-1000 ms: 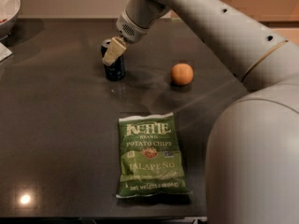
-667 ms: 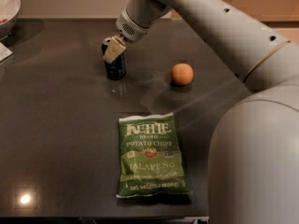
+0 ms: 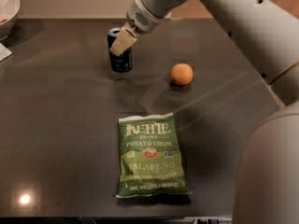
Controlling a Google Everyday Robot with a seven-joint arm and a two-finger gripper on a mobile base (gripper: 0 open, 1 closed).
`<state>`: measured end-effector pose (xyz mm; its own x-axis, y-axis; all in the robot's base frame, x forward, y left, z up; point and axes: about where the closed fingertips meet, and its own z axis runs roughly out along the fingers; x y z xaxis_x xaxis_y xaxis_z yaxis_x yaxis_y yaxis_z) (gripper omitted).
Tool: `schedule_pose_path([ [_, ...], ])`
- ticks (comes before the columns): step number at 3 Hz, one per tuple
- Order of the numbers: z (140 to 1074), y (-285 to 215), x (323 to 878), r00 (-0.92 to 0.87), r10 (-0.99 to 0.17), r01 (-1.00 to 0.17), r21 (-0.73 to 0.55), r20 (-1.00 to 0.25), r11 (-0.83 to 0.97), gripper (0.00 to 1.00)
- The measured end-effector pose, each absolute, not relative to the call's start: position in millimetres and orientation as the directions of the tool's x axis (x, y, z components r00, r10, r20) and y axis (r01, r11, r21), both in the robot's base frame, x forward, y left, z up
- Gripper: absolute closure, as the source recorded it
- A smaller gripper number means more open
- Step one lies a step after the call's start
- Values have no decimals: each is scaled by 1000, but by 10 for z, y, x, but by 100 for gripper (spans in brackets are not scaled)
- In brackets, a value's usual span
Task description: Pick pepsi can
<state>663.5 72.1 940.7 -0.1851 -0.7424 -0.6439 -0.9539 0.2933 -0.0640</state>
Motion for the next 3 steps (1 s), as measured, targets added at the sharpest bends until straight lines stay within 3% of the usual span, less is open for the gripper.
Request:
schedule_pose_path([
  [3,10083,446,6494,-20,-775,-968,-182,-632,174,100],
])
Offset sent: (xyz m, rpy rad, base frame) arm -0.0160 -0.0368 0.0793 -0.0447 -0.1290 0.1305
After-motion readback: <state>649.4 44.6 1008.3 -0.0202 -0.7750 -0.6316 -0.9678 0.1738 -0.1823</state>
